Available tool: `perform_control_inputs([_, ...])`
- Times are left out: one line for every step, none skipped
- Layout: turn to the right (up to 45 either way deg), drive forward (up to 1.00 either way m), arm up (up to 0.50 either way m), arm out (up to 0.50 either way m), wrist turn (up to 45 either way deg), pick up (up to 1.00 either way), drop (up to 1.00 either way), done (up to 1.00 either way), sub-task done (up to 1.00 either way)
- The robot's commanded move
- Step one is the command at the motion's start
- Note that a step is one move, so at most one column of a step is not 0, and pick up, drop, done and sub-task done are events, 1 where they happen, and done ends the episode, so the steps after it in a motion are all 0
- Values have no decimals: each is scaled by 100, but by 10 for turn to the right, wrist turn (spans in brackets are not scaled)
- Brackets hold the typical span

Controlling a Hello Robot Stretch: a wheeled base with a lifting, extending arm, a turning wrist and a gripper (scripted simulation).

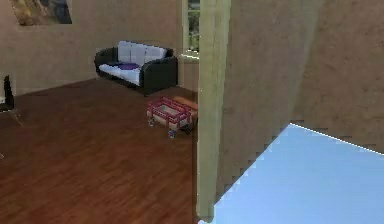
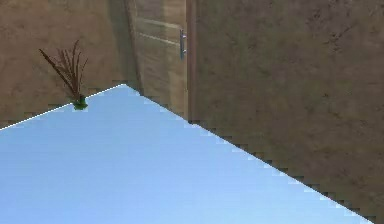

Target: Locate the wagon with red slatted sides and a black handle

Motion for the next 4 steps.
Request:
perform_control_inputs([-270,0,0,0,0,0,0,0,0])
perform_control_inputs([0,90,0,0,0,0,0,0,0])
perform_control_inputs([390,0,0,0,0,0,0,0,0])
perform_control_inputs([0,40,0,0,0,0,0,0,0])
